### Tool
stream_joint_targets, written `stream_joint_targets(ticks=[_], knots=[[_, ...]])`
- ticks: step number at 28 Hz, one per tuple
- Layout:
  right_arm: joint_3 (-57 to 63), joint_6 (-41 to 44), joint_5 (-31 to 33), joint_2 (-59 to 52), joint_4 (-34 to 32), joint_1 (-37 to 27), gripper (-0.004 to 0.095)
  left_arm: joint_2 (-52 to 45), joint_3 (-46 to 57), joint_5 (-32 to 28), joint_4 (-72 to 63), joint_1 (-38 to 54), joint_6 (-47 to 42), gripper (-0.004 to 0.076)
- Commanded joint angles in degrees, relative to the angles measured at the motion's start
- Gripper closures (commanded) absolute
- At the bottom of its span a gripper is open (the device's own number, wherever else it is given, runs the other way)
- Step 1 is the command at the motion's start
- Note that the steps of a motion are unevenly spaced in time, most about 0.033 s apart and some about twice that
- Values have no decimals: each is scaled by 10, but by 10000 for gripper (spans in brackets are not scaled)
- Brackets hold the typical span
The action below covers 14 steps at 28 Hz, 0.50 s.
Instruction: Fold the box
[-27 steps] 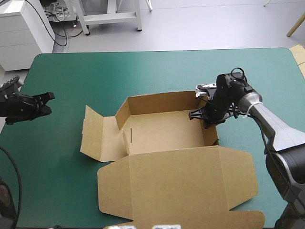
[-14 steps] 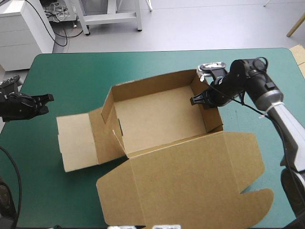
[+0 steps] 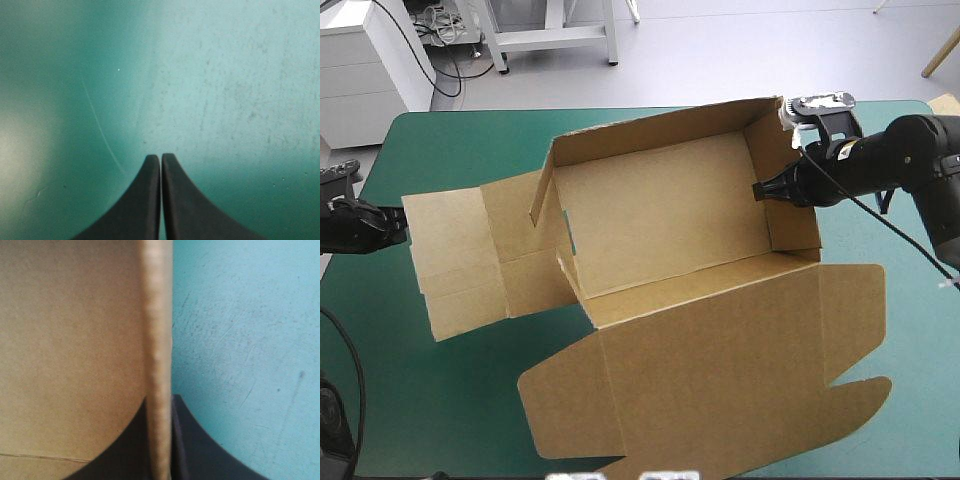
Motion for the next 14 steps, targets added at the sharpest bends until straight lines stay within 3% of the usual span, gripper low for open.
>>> stream_joint_targets(ticks=[1,6,9,10,11,14], knots=[[-19,-1,-25,-22,45,-3,929,-18,-15,-20,-22,1,43,724],[-19,-2,-25,-23,48,-3,929,-1,-15,9,-76,1,102,610],[-19,-2,-25,-23,48,-3,929,6,-15,28,-80,1,102,423],[-19,-4,-25,-23,48,-3,929,9,-15,39,-80,1,95,276],[-19,-4,-26,-22,48,-3,929,9,-15,43,-87,1,65,202],[-19,-4,-37,-15,46,-3,929,13,-15,68,-127,0,53,100]])
